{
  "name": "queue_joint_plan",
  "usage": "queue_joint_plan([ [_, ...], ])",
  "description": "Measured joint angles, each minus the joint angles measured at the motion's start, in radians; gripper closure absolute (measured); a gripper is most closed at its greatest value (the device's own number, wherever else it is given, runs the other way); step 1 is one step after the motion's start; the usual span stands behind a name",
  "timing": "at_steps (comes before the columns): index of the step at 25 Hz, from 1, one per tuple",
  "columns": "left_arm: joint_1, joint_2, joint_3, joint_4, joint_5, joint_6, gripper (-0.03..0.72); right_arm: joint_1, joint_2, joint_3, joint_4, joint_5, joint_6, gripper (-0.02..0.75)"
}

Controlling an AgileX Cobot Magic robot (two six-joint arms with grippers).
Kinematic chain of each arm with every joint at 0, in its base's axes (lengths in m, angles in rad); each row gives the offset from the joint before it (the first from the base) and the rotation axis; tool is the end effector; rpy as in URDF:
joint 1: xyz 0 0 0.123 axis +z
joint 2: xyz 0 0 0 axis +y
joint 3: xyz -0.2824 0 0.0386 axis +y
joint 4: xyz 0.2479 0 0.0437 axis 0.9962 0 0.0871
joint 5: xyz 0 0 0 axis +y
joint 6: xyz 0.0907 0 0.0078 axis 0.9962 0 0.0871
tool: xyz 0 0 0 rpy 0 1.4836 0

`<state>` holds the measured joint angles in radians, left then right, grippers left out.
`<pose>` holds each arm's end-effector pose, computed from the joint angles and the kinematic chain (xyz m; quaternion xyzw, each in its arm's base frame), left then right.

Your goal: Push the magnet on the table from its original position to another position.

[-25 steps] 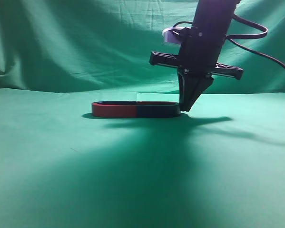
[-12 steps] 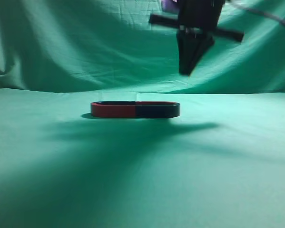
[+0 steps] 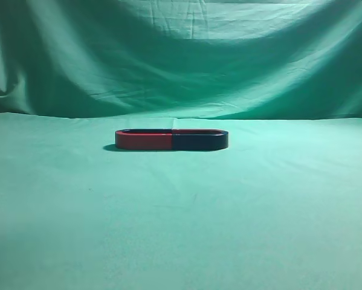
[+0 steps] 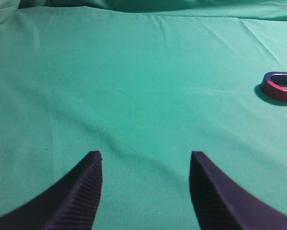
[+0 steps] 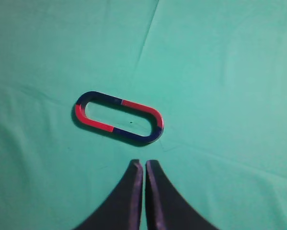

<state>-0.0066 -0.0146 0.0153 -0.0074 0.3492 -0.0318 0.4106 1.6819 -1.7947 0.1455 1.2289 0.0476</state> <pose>0.0529 -0.0006 0.1772 -0.0120 0.7935 -0.0148 0.6082 0.3230 0.1542 0.3935 -0.1684 0.9461 0.1312 0.2435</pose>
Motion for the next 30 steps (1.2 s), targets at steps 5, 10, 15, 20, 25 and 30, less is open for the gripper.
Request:
queue_joint_plan([
  [5,0.0,0.0,0.0,0.0,0.0,0.0,0.316,0.0,-0.165,0.031,-0.037,0.02,0.0,0.738],
  [10,0.0,0.0,0.0,0.0,0.0,0.0,0.316,0.0,-0.355,0.21,-0.042,-0.03,0.0,0.738],
  [15,0.0,0.0,0.0,0.0,0.0,0.0,0.316,0.0,-0.537,0.433,-0.042,-0.172,-0.022,0.738],
  [20,0.0,0.0,0.0,0.0,0.0,0.0,0.316,0.0,-0.719,0.657,-0.031,-0.325,-0.051,0.738],
  [25,0.0,0.0,0.0,0.0,0.0,0.0,0.316,0.0,-0.899,0.836,-0.027,-0.381,-0.049,0.738],
  [30,0.0,0.0,0.0,0.0,0.0,0.0,0.316,0.0,-1.035,0.961,-0.027,-0.384,-0.003,0.738],
])
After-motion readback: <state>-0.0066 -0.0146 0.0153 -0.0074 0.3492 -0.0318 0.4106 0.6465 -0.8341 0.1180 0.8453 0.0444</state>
